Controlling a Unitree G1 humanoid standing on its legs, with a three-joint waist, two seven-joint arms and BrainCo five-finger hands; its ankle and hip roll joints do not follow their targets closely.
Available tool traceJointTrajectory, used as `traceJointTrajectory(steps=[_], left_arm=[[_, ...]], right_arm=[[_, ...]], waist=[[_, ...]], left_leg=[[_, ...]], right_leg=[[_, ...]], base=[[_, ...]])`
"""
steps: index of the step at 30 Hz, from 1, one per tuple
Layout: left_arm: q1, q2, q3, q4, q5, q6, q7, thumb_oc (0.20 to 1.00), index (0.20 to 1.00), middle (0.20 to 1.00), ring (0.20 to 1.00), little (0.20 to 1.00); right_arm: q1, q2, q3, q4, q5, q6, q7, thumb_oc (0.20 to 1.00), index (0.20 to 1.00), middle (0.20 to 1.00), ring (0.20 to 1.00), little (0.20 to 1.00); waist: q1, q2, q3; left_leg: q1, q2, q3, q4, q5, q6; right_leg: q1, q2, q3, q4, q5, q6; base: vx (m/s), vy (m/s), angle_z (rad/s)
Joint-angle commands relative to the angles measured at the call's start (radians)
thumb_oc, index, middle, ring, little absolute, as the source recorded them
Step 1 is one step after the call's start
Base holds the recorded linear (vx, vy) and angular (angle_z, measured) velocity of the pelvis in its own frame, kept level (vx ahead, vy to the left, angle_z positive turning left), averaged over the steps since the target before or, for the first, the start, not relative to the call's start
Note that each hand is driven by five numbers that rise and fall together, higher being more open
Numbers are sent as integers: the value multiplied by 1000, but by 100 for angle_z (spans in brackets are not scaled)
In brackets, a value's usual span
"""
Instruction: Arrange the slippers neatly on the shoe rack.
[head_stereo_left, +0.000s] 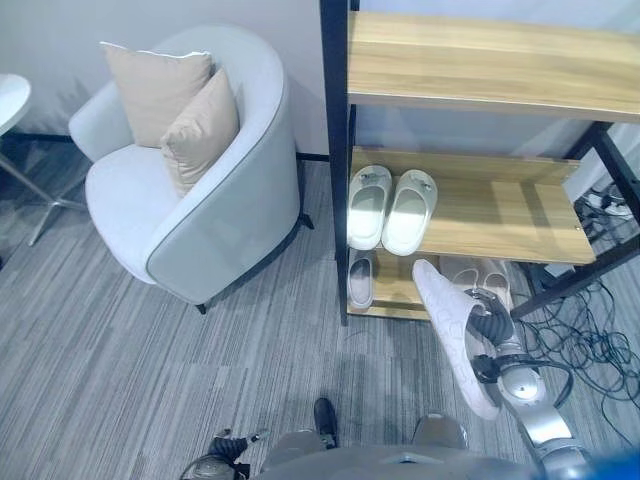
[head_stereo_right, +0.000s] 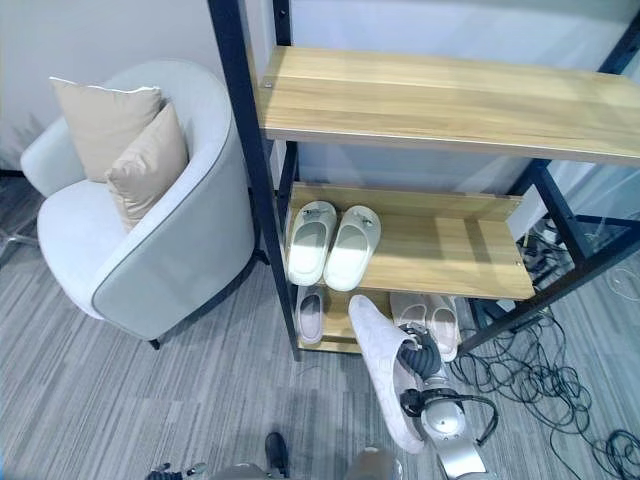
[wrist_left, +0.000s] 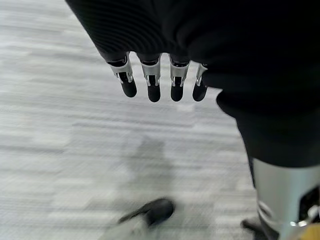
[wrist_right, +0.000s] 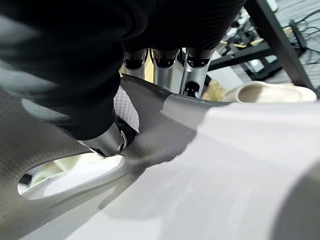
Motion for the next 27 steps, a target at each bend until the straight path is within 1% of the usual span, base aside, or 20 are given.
traceJointTrajectory(steps=[1, 2, 3, 6, 8, 10, 12, 13, 15, 16, 17, 18, 19, 20, 21, 22, 23, 24, 26, 27], left_arm=[[-15, 3, 5, -5, 16, -14, 19, 1000, 1000, 1000, 1000, 1000], [-17, 0, -3, -11, 19, -23, 20, 1000, 1000, 1000, 1000, 1000], [-35, -5, -27, -37, 19, -31, 24, 1000, 1000, 1000, 1000, 1000], [-44, -8, -38, -56, 4, -37, 24, 1000, 1000, 1000, 1000, 1000], [-42, -24, -59, -72, -17, -43, 26, 1000, 1000, 1000, 1000, 1000], [-50, -25, -68, -85, -26, -48, 27, 1000, 1000, 1000, 1000, 1000], [-83, -12, -109, -135, -38, -63, 42, 1000, 1000, 1000, 1000, 1000], [-100, -1, -116, -181, -75, -76, 53, 1000, 1000, 1000, 1000, 1000], [-108, 6, -117, -253, -133, -97, 70, 1000, 1000, 1000, 1000, 1000], [-110, 19, -114, -346, -199, -114, 66, 1000, 1000, 1000, 1000, 1000], [-109, 33, -115, -398, -240, -129, 76, 1000, 1000, 1000, 1000, 1000], [-105, 34, -117, -432, -248, -139, 75, 1000, 1000, 1000, 1000, 1000], [-109, 46, -105, -461, -283, -146, 90, 1000, 1000, 1000, 1000, 1000], [-118, 47, -101, -479, -294, -151, 102, 1000, 1000, 1000, 1000, 1000], [-118, 47, -100, -479, -294, -151, 102, 1000, 1000, 1000, 1000, 1000], [-133, 48, -94, -487, -318, -158, 108, 1000, 1000, 1000, 1000, 1000], [-155, 51, -75, -505, -361, -167, 124, 1000, 1000, 1000, 1000, 1000], [-156, 51, -74, -505, -361, -167, 124, 1000, 1000, 1000, 1000, 1000], [-197, 60, -78, -495, -384, -168, 137, 1000, 1000, 1000, 1000, 1000], [-218, 62, -87, -487, -381, -166, 137, 1000, 1000, 1000, 1000, 1000]], right_arm=[[-26, -30, -22, -61, -5, -30, -4, 200, 200, 200, 200, 200], [-18, -31, -28, -58, 2, -32, -6, 200, 200, 200, 200, 200], [-4, -30, -27, -52, 20, -37, 0, 200, 200, 200, 200, 200], [-2, -51, -21, -39, 15, -39, 2, 200, 200, 200, 200, 200], [-6, -69, -28, -12, -2, -45, -14, 200, 200, 200, 200, 200], [-12, -74, -35, 2, -12, -42, -27, 200, 200, 200, 200, 200], [-69, -99, -37, 32, -31, -33, -69, 200, 200, 200, 200, 200], [-100, -122, -33, 32, -61, -25, -91, 200, 200, 200, 200, 200], [-133, -151, -19, 31, -101, -16, -117, 200, 200, 200, 200, 200], [-157, -169, -13, 13, -106, -3, -112, 200, 200, 200, 200, 200], [-178, -189, -6, -5, -118, 5, -122, 200, 200, 200, 200, 200], [-199, -199, 2, -7, -124, 11, -121, 200, 200, 200, 200, 200], [-233, -215, 9, -27, -153, 20, -128, 200, 200, 200, 200, 200], [-260, -217, 15, -27, -166, 28, -134, 200, 200, 200, 200, 200], [-262, -217, 16, -25, -166, 28, -134, 200, 200, 200, 200, 200], [-302, -219, 24, -18, -177, 34, -149, 200, 200, 200, 200, 200], [-367, -213, 26, -12, -176, 44, -169, 200, 200, 200, 200, 200], [-370, -213, 28, -10, -176, 44, -169, 200, 200, 200, 200, 200], [-460, -218, 29, -6, -157, 49, -202, 200, 200, 200, 200, 200], [-539, -232, 39, -10, -163, 61, -214, 200, 200, 200, 200, 200]], waist=[[2, 0, 57], [-2, -8, 55], [-7, -21, 58], [-6, -27, 59], [-6, -26, 74], [-9, -24, 84], [-7, -18, 122], [-2, -18, 135], [7, -19, 150], [15, -18, 161], [20, -18, 173], [24, -12, 178], [26, -9, 177], [28, -5, 178], [28, -6, 173], [29, -3, 173], [30, 6, 173], [30, 5, 167], [29, 15, 163], [31, 25, 166]], left_leg=[[2, 48, -155, 106, -138, -48], [-2, 45, -163, 119, -148, -50], [-15, 39, -177, 153, -160, -53], [-63, 47, -191, 184, -155, -62], [-127, 68, -219, 216, -147, -81], [-163, 73, -226, 240, -147, -88], [-285, 86, -251, 351, -161, -98], [-344, 86, -265, 409, -171, -102], [-405, 93, -274, 479, -188, -108], [-461, 100, -283, 542, -208, -108], [-507, 101, -286, 596, -219, -112], [-538, 111, -293, 646, -261, -115], [-626, 122, -297, 738, -292, -113], [-673, 125, -303, 787, -309, -108], [-683, 125, -302, 795, -312, -108], [-737, 130, -304, 845, -328, -104], [-822, 130, -308, 927, -354, -93], [-834, 130, -307, 935, -358, -93], [-956, 130, -307, 1052, -390, -87], [-1049, 126, -317, 1150, -424, -76]], right_leg=[[106, 70, 22, -227, 47, -10], [115, 81, 48, -266, 53, -2], [124, 103, 78, -297, 56, -8], [110, 116, 72, -294, 50, -22], [74, 129, 50, -264, 20, -44], [45, 128, 47, -233, 7, -50], [-60, 122, 47, -114, -30, -68], [-105, 123, 48, -61, -55, -76], [-161, 116, 40, 17, -84, -84], [-216, 109, 43, 84, -116, -91], [-257, 101, 39, 135, -130, -96], [-291, 100, 55, 189, -169, -88], [-385, 96, 71, 278, -202, -98], [-441, 93, 81, 335, -222, -107], [-451, 92, 83, 343, -226, -107], [-504, 87, 88, 391, -248, -114], [-597, 85, 111, 474, -278, -126], [-609, 85, 114, 482, -281, -126], [-722, 80, 134, 584, -326, -144], [-814, 79, 157, 678, -363, -161]], base=[[133, -161, -8], [156, -216, 22], [101, -172, 36], [-12, -149, 49], [-89, -219, 16], [-111, -121, 27], [-228, -103, 8], [-176, -87, -5], [-107, -104, 19], [-137, -113, 24], [-54, -100, 19], [-64, -70, 6], [-47, -48, -5], [-87, -24, -11], [-74, -8, 4], [-92, -16, 15], [-90, -16, 9], [-88, -5, -9], [-68, -3, -14], [-54, 6, -12]])
